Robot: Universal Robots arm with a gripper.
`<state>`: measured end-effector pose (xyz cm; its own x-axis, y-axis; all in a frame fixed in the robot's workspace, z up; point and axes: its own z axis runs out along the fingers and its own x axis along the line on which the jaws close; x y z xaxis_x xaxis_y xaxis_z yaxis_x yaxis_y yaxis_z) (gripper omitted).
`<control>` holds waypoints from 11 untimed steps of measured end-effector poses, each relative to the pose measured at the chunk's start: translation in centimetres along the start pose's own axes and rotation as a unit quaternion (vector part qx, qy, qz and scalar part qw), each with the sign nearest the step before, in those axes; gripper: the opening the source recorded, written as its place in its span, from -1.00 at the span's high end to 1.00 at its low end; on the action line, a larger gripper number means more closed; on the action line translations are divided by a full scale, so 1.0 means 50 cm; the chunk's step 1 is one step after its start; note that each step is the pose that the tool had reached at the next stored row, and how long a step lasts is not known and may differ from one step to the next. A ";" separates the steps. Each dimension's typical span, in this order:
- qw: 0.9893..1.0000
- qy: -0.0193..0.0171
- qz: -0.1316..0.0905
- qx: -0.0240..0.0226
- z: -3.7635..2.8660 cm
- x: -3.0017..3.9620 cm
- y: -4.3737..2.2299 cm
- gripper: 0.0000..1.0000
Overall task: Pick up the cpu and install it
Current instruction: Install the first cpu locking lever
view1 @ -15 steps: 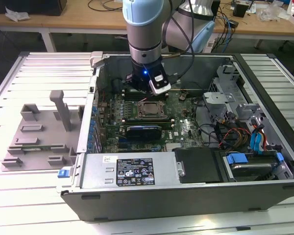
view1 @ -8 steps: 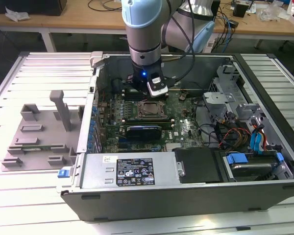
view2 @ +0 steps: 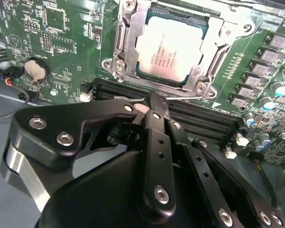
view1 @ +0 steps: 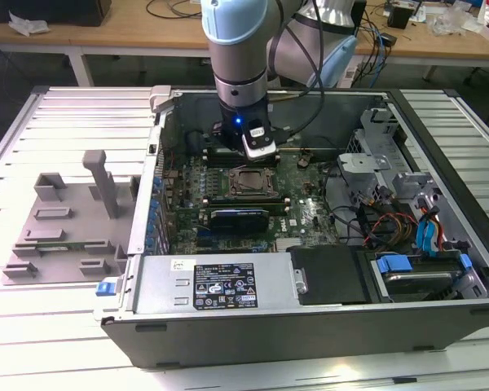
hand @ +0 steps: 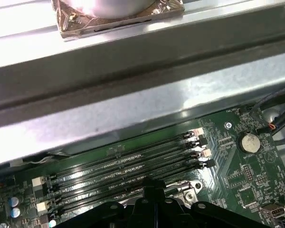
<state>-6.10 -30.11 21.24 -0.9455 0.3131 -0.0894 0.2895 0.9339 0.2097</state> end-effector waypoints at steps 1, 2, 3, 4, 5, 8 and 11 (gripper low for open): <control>1.000 -0.001 0.004 0.000 0.000 0.000 0.000 0.79; 1.000 -0.002 0.008 0.001 0.001 0.000 0.001 0.79; 1.000 -0.003 0.012 0.001 0.001 0.001 0.001 0.79; 1.000 -0.004 0.016 0.002 0.002 0.002 0.004 0.79; 1.000 -0.004 0.019 0.002 0.002 0.003 0.006 0.79; 1.000 -0.006 0.029 0.003 0.005 0.003 0.006 0.79; 0.999 -0.011 0.048 0.006 0.010 0.004 0.005 0.79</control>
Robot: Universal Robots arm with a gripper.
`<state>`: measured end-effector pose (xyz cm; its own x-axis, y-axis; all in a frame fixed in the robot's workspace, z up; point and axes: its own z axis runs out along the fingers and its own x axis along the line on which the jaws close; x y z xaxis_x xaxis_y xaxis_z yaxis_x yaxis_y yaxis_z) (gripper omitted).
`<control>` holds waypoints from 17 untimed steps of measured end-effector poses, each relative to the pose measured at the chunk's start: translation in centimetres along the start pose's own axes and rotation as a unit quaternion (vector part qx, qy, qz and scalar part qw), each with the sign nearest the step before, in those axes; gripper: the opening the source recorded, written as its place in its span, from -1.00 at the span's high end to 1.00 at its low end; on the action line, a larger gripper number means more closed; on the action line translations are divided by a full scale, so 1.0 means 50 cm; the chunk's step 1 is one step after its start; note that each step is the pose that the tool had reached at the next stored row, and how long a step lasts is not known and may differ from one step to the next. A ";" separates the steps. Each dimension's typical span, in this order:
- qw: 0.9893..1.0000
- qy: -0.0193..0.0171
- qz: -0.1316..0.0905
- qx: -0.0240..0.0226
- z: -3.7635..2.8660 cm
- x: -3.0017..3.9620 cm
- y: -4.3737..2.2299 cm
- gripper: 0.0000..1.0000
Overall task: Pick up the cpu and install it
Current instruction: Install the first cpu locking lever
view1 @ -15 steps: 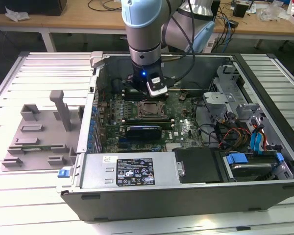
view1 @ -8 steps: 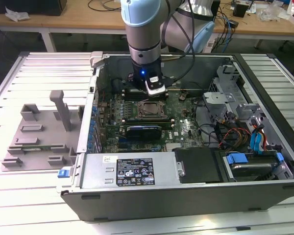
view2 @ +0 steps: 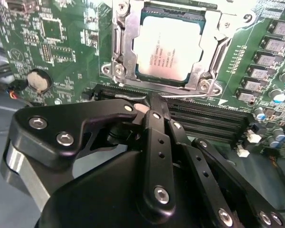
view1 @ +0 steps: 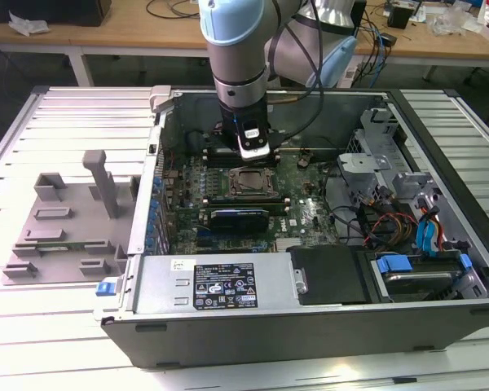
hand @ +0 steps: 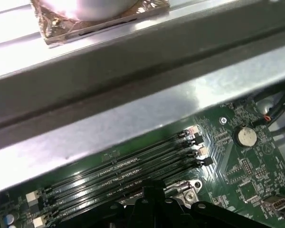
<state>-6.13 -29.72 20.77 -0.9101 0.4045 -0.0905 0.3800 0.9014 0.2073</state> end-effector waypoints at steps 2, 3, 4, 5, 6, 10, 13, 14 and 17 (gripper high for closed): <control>1.000 -0.003 0.010 0.002 0.003 0.000 -0.001 0.79; 1.000 -0.004 0.018 0.003 0.006 0.001 -0.001 0.79; 1.000 -0.006 0.026 0.004 0.009 0.001 -0.002 0.79; 0.999 -0.008 0.034 0.005 0.011 0.001 -0.002 0.79; 0.999 -0.009 0.039 0.005 0.013 0.002 -0.001 0.79; 0.998 -0.015 0.064 0.009 0.016 0.001 0.002 0.79; 0.996 -0.019 0.084 0.011 0.020 0.001 0.001 0.79; 0.996 -0.021 0.089 0.012 0.021 0.000 0.002 0.79; 0.996 -0.021 0.091 0.012 0.020 0.000 0.002 0.79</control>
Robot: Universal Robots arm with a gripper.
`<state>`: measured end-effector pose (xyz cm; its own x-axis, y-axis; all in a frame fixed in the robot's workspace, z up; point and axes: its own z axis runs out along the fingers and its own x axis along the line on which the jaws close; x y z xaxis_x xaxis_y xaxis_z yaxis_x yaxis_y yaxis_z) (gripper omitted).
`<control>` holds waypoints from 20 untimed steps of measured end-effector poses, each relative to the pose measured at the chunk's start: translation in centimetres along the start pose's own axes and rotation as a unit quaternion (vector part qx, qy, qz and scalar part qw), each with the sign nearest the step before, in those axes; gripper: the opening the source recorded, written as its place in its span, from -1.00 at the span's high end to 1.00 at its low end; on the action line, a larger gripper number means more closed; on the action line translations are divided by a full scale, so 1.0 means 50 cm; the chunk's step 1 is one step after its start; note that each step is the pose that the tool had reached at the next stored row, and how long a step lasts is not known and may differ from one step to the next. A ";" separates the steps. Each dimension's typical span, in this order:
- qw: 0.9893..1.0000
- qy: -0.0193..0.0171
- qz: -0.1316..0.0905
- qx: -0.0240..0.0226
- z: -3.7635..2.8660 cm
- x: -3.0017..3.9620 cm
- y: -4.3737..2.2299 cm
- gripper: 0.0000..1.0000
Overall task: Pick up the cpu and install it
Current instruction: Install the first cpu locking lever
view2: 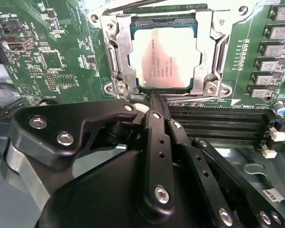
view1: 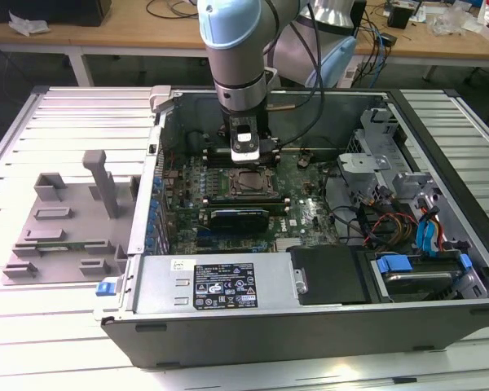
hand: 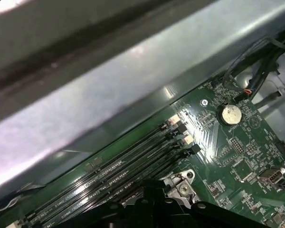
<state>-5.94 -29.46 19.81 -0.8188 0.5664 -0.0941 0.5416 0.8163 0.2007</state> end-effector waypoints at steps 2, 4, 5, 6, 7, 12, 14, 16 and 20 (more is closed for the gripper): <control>1.000 0.000 0.000 0.000 -0.011 -0.001 0.002 0.79; 1.000 0.000 0.001 0.000 -0.014 -0.001 0.004 0.79; 1.000 0.000 0.001 0.000 -0.015 0.000 0.005 0.79; 1.000 0.000 0.002 0.000 -0.014 0.001 0.006 0.79; 1.000 -0.001 0.002 0.000 -0.014 0.004 0.011 0.79; 1.000 -0.001 0.005 0.001 -0.013 0.010 0.016 0.79; 1.000 -0.001 0.005 0.001 -0.012 0.011 0.017 0.79; 1.000 -0.002 0.005 0.002 -0.010 0.011 0.016 0.79; 1.000 -0.005 0.004 0.006 -0.004 0.012 0.015 0.79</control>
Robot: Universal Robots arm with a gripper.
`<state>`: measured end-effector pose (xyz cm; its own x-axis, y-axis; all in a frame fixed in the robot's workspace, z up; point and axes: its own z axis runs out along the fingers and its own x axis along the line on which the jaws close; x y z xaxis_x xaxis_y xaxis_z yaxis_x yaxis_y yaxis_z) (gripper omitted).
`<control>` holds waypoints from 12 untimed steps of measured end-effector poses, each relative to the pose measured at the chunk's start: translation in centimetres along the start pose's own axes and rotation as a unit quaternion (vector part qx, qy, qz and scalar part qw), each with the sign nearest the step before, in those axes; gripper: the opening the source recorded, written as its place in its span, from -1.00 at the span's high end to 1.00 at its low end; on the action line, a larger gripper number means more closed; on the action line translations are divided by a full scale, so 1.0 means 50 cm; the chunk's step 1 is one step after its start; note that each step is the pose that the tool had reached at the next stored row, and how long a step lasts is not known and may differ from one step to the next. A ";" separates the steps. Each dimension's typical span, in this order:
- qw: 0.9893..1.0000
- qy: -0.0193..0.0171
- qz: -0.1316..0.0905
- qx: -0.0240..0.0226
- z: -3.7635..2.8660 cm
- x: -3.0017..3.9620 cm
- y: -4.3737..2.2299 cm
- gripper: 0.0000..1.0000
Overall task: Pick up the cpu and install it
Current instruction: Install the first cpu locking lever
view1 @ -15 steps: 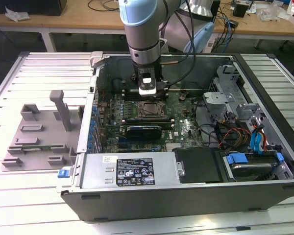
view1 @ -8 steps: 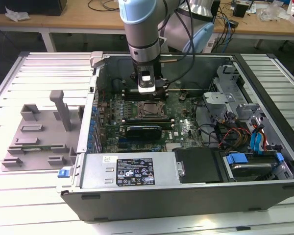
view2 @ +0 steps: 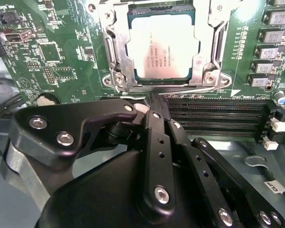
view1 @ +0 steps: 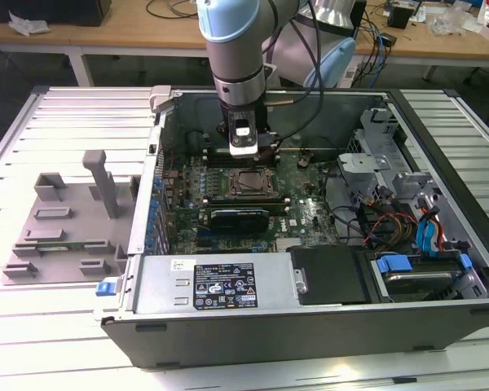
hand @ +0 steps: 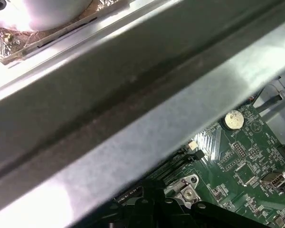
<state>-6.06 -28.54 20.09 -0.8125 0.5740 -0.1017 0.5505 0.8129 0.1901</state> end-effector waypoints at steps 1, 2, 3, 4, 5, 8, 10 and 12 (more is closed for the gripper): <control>1.000 0.000 0.000 0.000 0.001 0.000 0.000 0.79; 1.000 0.000 0.000 0.000 0.002 0.000 0.000 0.79; 1.000 0.000 0.000 0.001 0.003 0.000 -0.001 0.79; 1.000 0.000 0.000 0.000 0.005 0.001 -0.001 0.79; 1.000 0.000 0.000 0.001 0.005 0.001 -0.001 0.79; 1.000 -0.001 0.000 0.001 0.001 0.000 0.000 0.79; 1.000 -0.001 0.000 0.001 -0.010 -0.001 0.002 0.79; 1.000 -0.001 0.000 0.001 -0.018 -0.002 0.004 0.79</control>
<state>-6.05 -28.52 21.01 -0.8120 0.5745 -0.1027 0.5512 0.8127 0.1889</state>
